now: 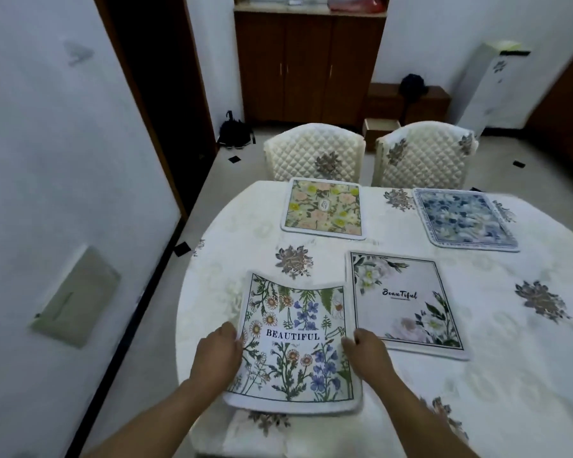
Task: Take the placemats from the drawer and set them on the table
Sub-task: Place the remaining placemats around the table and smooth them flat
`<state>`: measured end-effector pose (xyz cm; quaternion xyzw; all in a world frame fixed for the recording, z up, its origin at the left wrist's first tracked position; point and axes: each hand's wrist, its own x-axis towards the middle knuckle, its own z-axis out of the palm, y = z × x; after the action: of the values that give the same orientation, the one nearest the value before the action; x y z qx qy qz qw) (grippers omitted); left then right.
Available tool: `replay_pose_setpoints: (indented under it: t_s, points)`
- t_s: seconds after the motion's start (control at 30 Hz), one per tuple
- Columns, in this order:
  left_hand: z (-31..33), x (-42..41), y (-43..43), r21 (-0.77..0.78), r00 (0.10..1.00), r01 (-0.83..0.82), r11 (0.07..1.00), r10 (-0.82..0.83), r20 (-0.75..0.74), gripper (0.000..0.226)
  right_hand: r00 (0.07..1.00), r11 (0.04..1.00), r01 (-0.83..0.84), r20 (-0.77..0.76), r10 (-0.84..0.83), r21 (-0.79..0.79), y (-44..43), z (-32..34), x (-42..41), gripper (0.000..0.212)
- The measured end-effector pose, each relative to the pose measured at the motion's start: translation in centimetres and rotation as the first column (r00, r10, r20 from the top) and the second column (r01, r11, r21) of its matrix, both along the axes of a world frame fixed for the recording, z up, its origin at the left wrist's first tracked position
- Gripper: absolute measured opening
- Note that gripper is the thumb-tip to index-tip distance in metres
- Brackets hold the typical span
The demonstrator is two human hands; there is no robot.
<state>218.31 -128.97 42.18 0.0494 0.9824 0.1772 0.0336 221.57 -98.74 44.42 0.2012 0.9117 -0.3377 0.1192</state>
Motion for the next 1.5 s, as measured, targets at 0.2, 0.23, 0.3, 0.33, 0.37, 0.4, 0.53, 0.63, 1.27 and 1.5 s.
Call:
replay_pose_setpoints:
  t_s: [0.2, 0.23, 0.3, 0.33, 0.37, 0.4, 0.53, 0.63, 1.27, 1.5]
  points:
    - [-2.9, 1.9, -2.8, -0.047, 0.995, 0.080, 0.996, -0.077, 0.065, 0.019, 0.993, 0.993, 0.027, 0.115, -0.040, 0.114, -2.7, -2.8, 3.1, 0.030]
    - [-3.4, 2.3, -2.9, -0.049, 0.993, 0.092, 0.995, -0.088, 0.078, 0.018, 0.991, 0.991, 0.020, 0.129, -0.038, 0.132, -2.9, -3.2, 3.4, 0.030]
    - [-4.4, 3.0, -2.8, -0.058, 0.991, 0.097, 0.994, -0.092, 0.098, 0.015, 0.987, 0.989, 0.042, 0.150, -0.063, 0.140, -3.1, -3.7, 4.1, 0.030]
    - [-4.7, 3.3, -2.8, -0.058, 0.990, 0.080, 0.995, -0.072, 0.121, 0.014, 0.982, 0.988, 0.055, 0.171, -0.080, 0.145, -3.1, -4.0, 4.3, 0.030]
    - [-5.0, 3.5, -2.8, -0.050, 0.989, 0.058, 0.997, -0.051, 0.136, 0.014, 0.977, 0.987, 0.058, 0.197, -0.087, 0.150, -3.0, -4.3, 4.5, 0.030]
    - [-5.2, 3.7, -2.8, -0.035, 0.989, 0.044, 0.998, -0.038, 0.143, 0.015, 0.973, 0.987, 0.048, 0.218, -0.081, 0.151, -2.9, -4.4, 4.7, 0.029]
    - [-5.7, 3.7, -3.0, -0.010, 0.989, 0.009, 1.000, -0.007, 0.151, 0.018, 0.970, 0.988, 0.017, 0.238, -0.054, 0.153, -2.2, -5.2, 5.0, 0.025]
    - [-5.6, 3.6, -2.9, -0.001, 0.979, -0.032, 0.999, 0.032, 0.203, 0.022, 0.986, 0.991, 0.019, 0.159, -0.040, 0.133, -1.8, -5.8, 4.7, 0.023]
    - [-8.5, 9.6, 2.8, -0.179, 0.916, 0.389, 0.904, -0.359, 0.176, 0.063, 0.726, 0.679, -0.610, -0.054, 0.686, 0.408, -11.3, -11.3, 8.6, 0.059]
    - [-9.4, 9.7, -2.2, -0.142, 0.902, 0.418, 0.897, -0.391, 0.185, 0.068, 0.731, 0.693, -0.603, -0.073, 0.678, 0.395, -6.0, -11.4, 9.3, 0.070]
